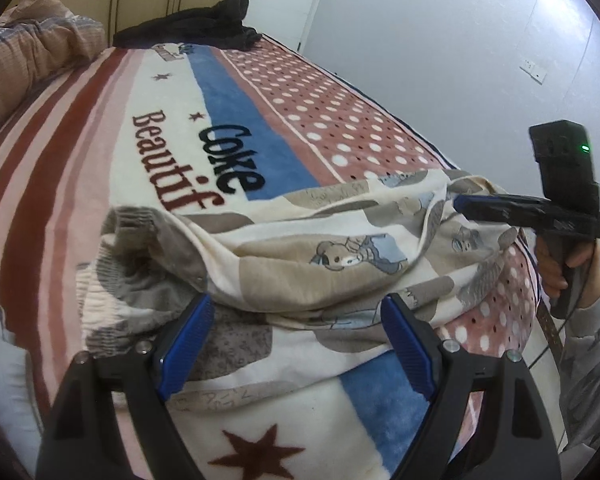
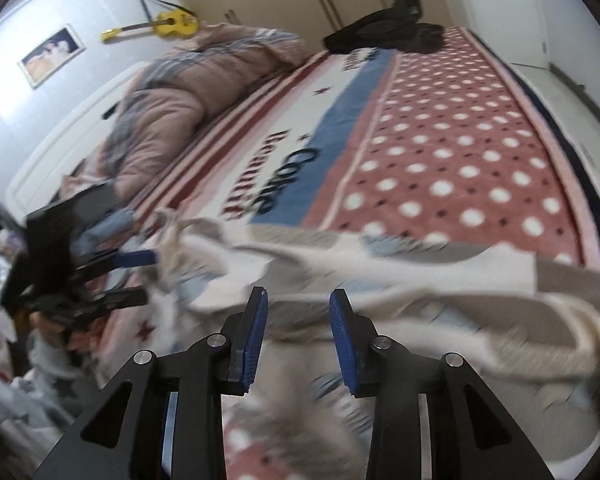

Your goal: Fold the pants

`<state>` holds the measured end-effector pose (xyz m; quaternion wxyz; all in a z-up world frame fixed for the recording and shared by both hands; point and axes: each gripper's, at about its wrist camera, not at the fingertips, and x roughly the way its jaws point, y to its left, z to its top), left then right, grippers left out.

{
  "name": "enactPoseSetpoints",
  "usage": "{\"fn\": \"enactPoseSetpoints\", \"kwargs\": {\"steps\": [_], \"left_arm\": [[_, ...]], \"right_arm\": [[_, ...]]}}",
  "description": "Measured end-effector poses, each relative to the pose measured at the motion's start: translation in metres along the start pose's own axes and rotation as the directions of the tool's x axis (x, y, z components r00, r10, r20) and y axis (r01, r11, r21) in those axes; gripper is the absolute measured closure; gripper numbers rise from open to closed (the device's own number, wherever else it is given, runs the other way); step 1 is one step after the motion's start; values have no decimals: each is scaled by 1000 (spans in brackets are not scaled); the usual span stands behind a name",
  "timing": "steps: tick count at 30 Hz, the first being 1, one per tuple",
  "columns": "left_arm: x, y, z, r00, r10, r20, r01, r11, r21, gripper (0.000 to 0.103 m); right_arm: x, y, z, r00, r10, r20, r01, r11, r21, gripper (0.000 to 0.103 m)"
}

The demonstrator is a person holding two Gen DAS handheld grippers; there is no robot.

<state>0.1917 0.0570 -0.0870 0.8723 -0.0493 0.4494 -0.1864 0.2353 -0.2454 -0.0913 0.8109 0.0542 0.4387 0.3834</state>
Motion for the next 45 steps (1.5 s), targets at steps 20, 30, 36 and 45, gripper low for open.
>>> {"fn": "enactPoseSetpoints", "kwargs": {"steps": [20, 30, 36, 45], "left_arm": [[56, 22, 53, 984, 169, 46, -163, 980, -115, 20], [51, 17, 60, 969, 233, 85, -221, 966, -130, 17], [25, -25, 46, 967, 211, 144, -211, 977, -18, 17], [47, -33, 48, 980, 176, 91, -177, 984, 7, 14]], "right_arm": [[76, -16, 37, 989, -101, -111, 97, 995, -38, 79], [73, -30, 48, 978, -199, -64, 200, 980, 16, 77], [39, -17, 28, 990, -138, -36, 138, 990, -3, 65], [-19, -18, -33, 986, -163, -16, 164, 986, 24, 65]]}}
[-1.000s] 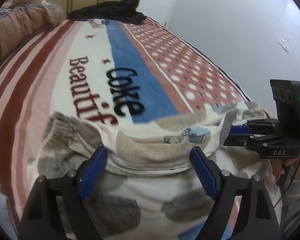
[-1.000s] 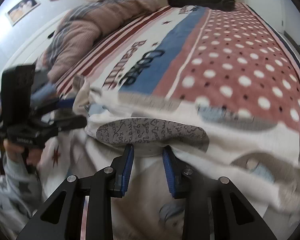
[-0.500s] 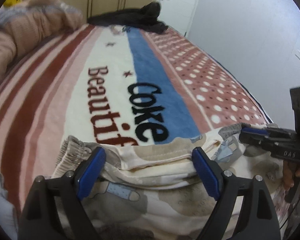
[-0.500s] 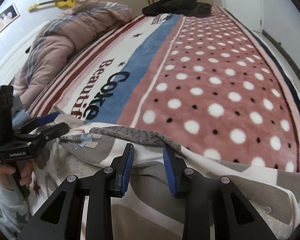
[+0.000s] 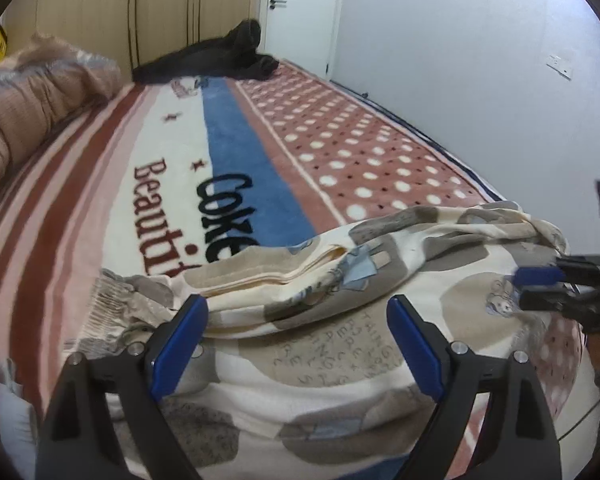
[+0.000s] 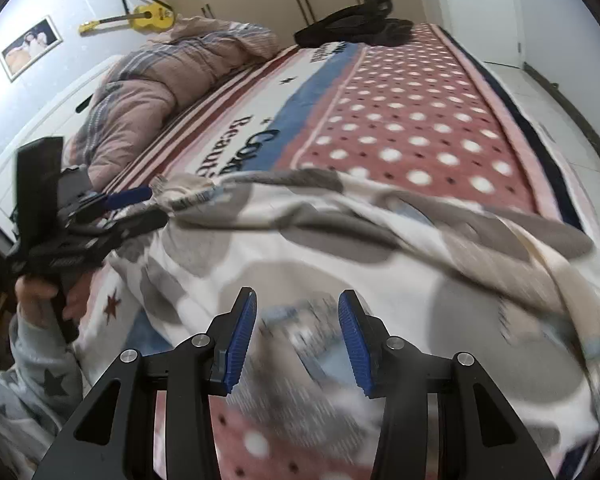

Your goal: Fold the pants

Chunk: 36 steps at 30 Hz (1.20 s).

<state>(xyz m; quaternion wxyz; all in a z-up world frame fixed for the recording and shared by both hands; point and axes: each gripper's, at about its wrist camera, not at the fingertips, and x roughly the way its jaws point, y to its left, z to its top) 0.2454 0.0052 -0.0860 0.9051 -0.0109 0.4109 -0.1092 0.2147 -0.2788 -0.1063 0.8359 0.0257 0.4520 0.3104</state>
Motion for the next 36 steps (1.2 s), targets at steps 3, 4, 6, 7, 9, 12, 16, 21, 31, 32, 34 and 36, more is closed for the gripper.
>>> {"fn": "enactPoseSetpoints", "kwargs": {"steps": [3, 4, 6, 7, 9, 12, 16, 21, 31, 32, 34, 36], "left_arm": [[16, 5, 5, 1000, 14, -19, -15, 999, -30, 14], [21, 7, 7, 999, 31, -21, -32, 999, -31, 14], [31, 11, 12, 997, 67, -26, -68, 997, -34, 14], [33, 13, 15, 996, 82, -24, -83, 996, -41, 14], [34, 18, 20, 996, 91, -20, -92, 994, -67, 14], [21, 16, 22, 998, 55, -2, -55, 995, -78, 14], [-7, -4, 24, 999, -10, 49, 12, 999, -50, 14], [-35, -34, 25, 993, -66, 96, 69, 997, -32, 14], [-26, -78, 24, 995, -85, 53, 85, 996, 12, 14], [-23, -83, 24, 995, -82, 48, 81, 996, 22, 14], [-20, -90, 24, 997, -71, 43, 69, 997, 40, 14], [-18, -96, 25, 997, -63, 39, 61, 996, 58, 14]], "right_arm": [[-5, -8, -7, 999, -41, -7, 41, 999, 4, 64], [-5, -11, -7, 999, -51, -8, 51, 999, 8, 64], [-9, -17, -8, 998, -69, 1, 69, 997, 19, 64], [-11, -19, -9, 997, -76, 10, 75, 997, 24, 64], [-18, -23, -9, 995, -95, 27, 94, 995, 32, 64], [-35, -33, -17, 991, -122, 51, 120, 991, 52, 63], [-66, -54, -34, 981, -179, 74, 171, 980, 104, 59], [-108, -82, -63, 956, -276, 97, 257, 951, 171, 50], [-138, -159, -122, 905, -426, 24, 407, 880, 245, 42], [-134, -164, -124, 906, -423, 24, 406, 882, 241, 40], [-131, -173, -128, 914, -403, 52, 379, 890, 253, 38], [-130, -178, -126, 907, -416, 64, 387, 885, 259, 42]]}}
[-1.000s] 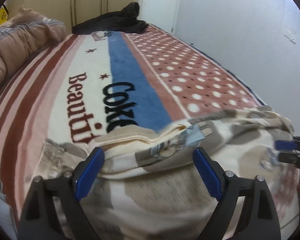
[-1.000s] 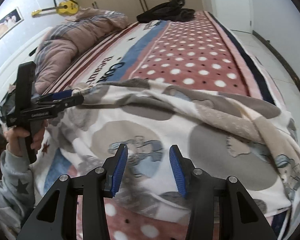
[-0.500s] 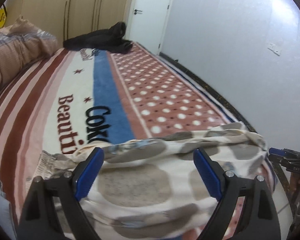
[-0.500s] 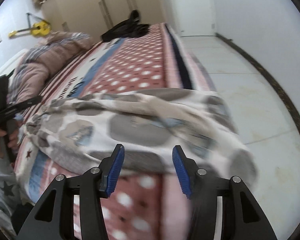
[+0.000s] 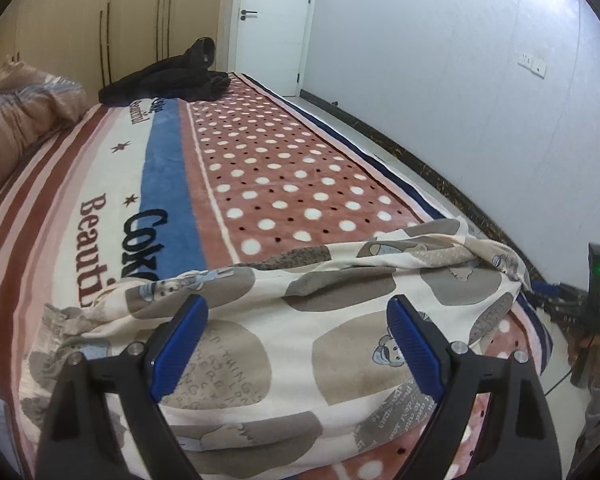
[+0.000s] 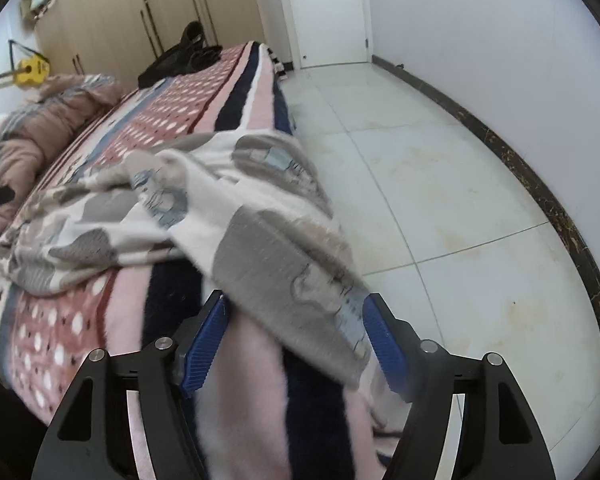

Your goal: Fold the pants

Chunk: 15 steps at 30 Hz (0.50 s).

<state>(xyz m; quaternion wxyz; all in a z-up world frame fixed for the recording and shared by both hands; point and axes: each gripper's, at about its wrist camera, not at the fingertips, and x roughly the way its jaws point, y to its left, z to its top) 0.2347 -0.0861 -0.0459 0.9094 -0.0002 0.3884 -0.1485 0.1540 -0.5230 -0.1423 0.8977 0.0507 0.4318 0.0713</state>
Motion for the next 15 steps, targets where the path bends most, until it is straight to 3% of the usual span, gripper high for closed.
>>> {"fn": "enactPoseSetpoints", "kwargs": {"steps": [1, 2, 3, 9, 15], "left_arm": [[1, -2, 0, 1000, 1, 0, -1, 1000, 6, 14], [1, -3, 1, 1000, 5, 2, -5, 1000, 12, 14], [2, -3, 2, 1000, 8, 3, -8, 1000, 14, 14], [10, 3, 2, 1000, 28, -3, -28, 1000, 13, 14], [17, 12, 3, 999, 35, -6, -35, 999, -5, 14]], "right_arm": [[2, -1, 2, 1000, -12, 3, 12, 1000, -4, 50], [5, -3, 2, 1000, -22, -6, 22, 1000, -8, 76], [11, -4, 5, 999, -16, -31, 16, 1000, -2, 93], [7, -5, 21, 996, -58, 61, 57, 998, 14, 100], [6, -4, 72, 990, -115, 82, 117, 993, -13, 100]]}}
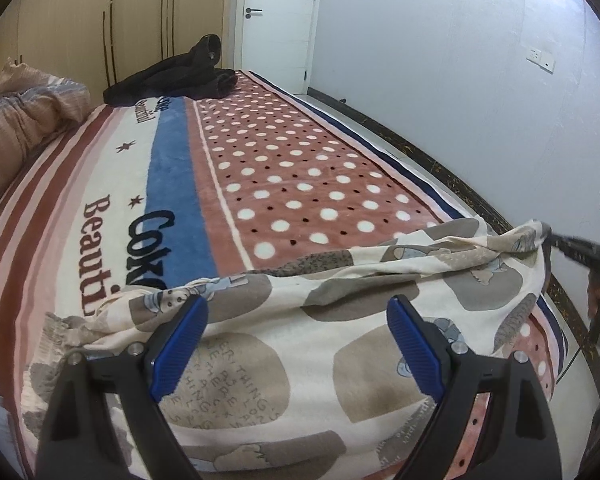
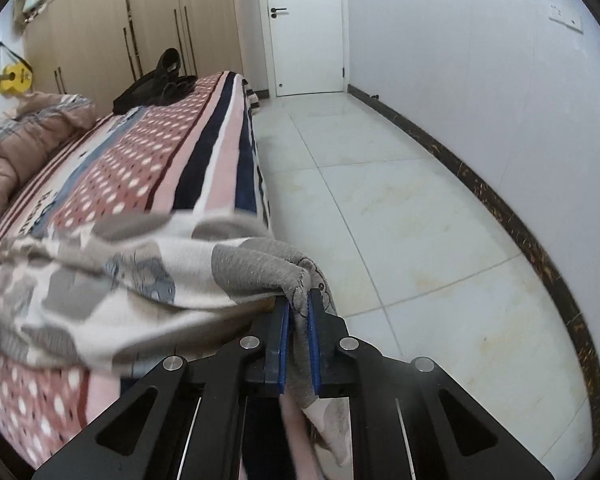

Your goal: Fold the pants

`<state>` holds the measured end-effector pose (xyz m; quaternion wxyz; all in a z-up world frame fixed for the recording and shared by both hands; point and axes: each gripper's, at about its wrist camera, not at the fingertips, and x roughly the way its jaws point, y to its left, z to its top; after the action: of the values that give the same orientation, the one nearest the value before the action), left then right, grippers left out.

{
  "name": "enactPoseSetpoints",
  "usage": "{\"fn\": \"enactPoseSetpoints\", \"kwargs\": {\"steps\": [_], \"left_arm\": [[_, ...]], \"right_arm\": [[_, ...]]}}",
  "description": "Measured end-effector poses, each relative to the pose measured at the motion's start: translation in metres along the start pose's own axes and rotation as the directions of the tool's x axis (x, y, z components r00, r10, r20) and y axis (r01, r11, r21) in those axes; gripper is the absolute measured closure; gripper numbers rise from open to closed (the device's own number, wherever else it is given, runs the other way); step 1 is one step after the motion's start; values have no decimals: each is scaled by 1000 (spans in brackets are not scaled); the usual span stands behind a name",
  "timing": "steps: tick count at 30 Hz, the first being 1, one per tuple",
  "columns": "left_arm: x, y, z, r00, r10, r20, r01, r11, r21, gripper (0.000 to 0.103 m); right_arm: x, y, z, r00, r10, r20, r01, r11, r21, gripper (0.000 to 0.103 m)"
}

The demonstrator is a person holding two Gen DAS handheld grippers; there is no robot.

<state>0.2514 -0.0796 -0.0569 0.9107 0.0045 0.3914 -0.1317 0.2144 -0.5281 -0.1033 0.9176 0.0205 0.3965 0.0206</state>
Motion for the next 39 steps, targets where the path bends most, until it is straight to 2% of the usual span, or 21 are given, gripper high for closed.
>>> {"fn": "enactPoseSetpoints", "kwargs": {"steps": [2, 5, 7, 8, 9, 12, 14, 15, 17, 20, 23, 24, 26, 29, 31, 39], "left_arm": [[1, 2, 0, 1000, 1, -1, -1, 1000, -1, 14], [4, 8, 1, 1000, 16, 0, -16, 1000, 1, 14], [6, 14, 1, 1000, 30, 0, -30, 1000, -4, 14], [7, 17, 2, 999, 33, 1, -33, 999, -9, 14], [8, 20, 2, 999, 36, 1, -36, 999, -15, 14], [8, 28, 1, 999, 38, 2, -38, 999, -32, 14], [7, 31, 0, 999, 38, 3, -38, 999, -38, 14], [6, 32, 0, 999, 38, 5, -38, 999, -38, 14], [5, 33, 0, 999, 37, 8, -37, 998, -41, 14], [2, 32, 1, 1000, 23, 17, -22, 999, -47, 14], [-3, 30, 1, 999, 21, 28, -20, 999, -43, 14], [-4, 30, 1, 999, 20, 29, -19, 999, -42, 14], [-4, 32, 0, 999, 19, 30, -18, 999, -47, 14], [-3, 38, 0, 999, 22, 26, -20, 998, -60, 14], [-2, 43, -1, 999, 29, 25, -27, 997, -66, 14], [-4, 59, -3, 998, 48, 31, -45, 995, -86, 14]], "right_arm": [[11, -1, 18, 999, -7, -39, 7, 1000, -13, 100], [39, -2, 42, 989, -30, -148, 24, 999, -38, 99], [56, -4, 52, 982, -47, -183, 39, 998, -45, 97], [64, -5, 55, 978, -59, -201, 51, 998, -44, 94], [74, -7, 58, 971, -73, -226, 66, 997, -37, 83], [95, -10, 62, 954, -140, -265, 133, 990, -44, 69], [95, -11, 61, 949, -189, -252, 180, 982, -61, 69], [90, -12, 62, 956, -181, -233, 174, 984, -48, 69], [69, -10, 62, 979, -105, -177, 110, 994, 13, 69], [33, 17, 58, 993, 47, -104, -46, 999, 10, 67], [20, 60, 48, 977, 184, -111, -191, 979, -63, 67], [19, 81, 43, 959, 245, -139, -259, 962, -89, 69], [23, 110, 35, 940, 290, -181, -315, 940, -133, 74], [35, 148, 26, 932, 292, -214, -335, 920, -204, 75], [53, 158, 28, 933, 272, -234, -322, 923, -210, 75], [103, 141, 67, 951, 224, -215, -254, 960, -121, 75]]}}
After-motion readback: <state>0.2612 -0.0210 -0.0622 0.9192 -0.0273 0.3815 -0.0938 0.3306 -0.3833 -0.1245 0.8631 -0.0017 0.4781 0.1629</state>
